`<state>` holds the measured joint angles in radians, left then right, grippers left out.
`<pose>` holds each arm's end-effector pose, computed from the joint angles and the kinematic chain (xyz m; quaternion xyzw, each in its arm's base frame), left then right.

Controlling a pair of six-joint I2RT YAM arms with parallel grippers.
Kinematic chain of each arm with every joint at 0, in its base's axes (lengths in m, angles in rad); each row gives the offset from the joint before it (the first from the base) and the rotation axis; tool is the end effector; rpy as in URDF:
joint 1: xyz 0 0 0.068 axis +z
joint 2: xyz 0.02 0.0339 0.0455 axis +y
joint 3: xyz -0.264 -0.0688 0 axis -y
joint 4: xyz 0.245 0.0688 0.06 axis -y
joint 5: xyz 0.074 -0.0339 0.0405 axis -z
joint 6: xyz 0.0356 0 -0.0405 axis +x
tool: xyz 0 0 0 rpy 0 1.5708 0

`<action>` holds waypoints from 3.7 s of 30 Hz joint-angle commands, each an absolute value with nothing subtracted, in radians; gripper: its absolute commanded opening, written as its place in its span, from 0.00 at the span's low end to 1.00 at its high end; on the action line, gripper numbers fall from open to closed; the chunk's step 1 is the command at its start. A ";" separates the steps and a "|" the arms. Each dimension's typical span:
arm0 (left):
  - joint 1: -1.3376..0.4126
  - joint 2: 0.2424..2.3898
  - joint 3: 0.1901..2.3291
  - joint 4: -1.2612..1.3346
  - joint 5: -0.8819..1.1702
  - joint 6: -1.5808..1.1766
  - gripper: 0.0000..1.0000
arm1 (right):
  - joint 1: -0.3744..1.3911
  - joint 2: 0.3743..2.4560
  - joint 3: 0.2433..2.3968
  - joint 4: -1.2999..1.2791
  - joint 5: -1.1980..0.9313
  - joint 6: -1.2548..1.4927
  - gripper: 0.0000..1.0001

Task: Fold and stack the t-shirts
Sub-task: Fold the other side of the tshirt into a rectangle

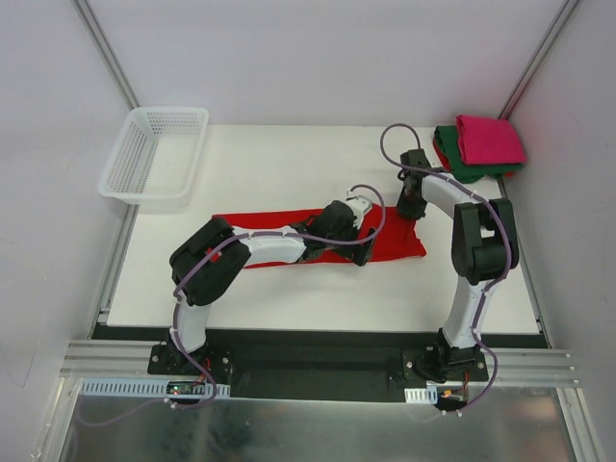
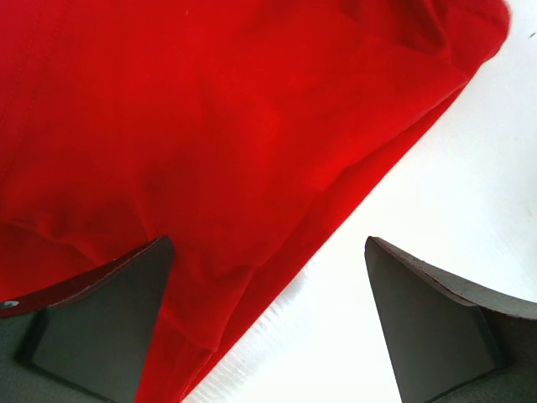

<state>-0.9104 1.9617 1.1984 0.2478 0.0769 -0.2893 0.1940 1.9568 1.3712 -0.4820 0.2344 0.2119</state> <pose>0.2643 -0.3447 0.1776 0.2823 0.8161 -0.3114 0.3965 0.4030 0.0708 0.1775 0.0377 0.9616 -0.0611 0.2650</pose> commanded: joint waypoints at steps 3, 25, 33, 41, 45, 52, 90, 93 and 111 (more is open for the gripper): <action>-0.911 1.910 1.157 0.233 0.058 -0.273 0.99 | 0.172 1.939 1.413 -0.560 0.374 0.242 0.26; -0.861 1.545 1.085 0.138 -0.058 -0.198 0.99 | 0.225 1.534 1.243 -0.538 0.110 0.163 0.27; -0.761 1.476 0.988 0.106 -0.058 -0.216 0.99 | 0.321 1.532 1.155 -0.537 0.153 0.178 0.27; -0.761 1.483 0.925 0.095 -0.018 -0.310 1.00 | 0.324 1.600 1.161 -0.511 0.140 0.166 0.27; -0.762 1.477 0.900 0.036 -0.037 -0.362 0.99 | 0.327 1.669 1.201 -0.502 0.114 0.150 0.27; -0.762 1.444 0.803 0.005 -0.048 -0.462 0.92 | 0.331 1.779 1.259 -0.489 0.098 0.146 0.26; -0.664 1.644 0.925 -0.132 -0.186 -0.482 0.00 | 0.360 1.878 1.256 -0.512 0.127 0.123 0.26; -0.637 1.692 0.963 -0.153 -0.180 -0.479 0.00 | 0.365 1.873 1.247 -0.518 0.124 0.123 0.25; -0.503 1.914 1.291 -0.255 -0.127 -0.356 0.00 | 0.491 1.795 1.118 -0.568 0.095 0.178 0.26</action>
<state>-0.5301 1.8759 1.1904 -0.2062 -0.1337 -0.4076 0.4366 1.8168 1.1656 -0.4789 0.1257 0.1410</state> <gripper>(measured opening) 0.003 0.256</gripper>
